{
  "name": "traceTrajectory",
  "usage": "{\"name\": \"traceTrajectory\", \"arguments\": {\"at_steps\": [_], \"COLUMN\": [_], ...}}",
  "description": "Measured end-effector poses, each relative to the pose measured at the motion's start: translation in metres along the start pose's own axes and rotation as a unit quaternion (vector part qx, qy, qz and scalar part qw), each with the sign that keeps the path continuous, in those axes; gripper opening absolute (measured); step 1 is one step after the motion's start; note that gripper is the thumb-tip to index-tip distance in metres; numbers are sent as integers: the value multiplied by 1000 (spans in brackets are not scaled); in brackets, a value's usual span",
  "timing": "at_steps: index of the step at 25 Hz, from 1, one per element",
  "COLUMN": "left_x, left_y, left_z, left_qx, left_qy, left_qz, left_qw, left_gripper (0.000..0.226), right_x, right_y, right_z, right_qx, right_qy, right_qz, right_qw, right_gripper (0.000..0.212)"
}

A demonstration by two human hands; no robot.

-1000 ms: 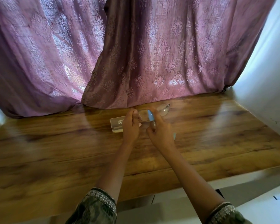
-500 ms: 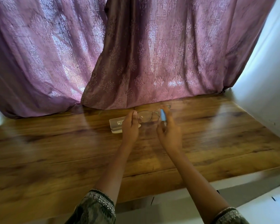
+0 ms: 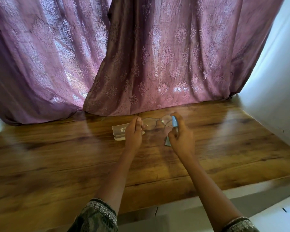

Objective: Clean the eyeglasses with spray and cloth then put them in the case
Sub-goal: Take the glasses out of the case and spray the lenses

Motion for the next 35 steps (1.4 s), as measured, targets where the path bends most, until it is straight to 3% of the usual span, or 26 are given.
{"name": "traceTrajectory", "arguments": {"at_steps": [35], "left_x": [-4], "left_y": [-3], "left_z": [4], "left_qx": [26], "left_qy": [21], "left_qz": [31], "left_qw": [999], "left_gripper": [36], "right_x": [4], "right_y": [2], "right_z": [8], "right_qx": [-1], "right_qy": [-9], "right_qz": [-8], "right_qw": [1000], "right_gripper": [54]}}
Point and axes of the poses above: each hand's wrist, its own z-axis towards the middle knuckle, its own y-axis out of the palm, x = y × z, the point moved 1 cm from there along z, towards the middle knuckle, and after that the axes turned 1 degree about -y, right-handed, at the moved point
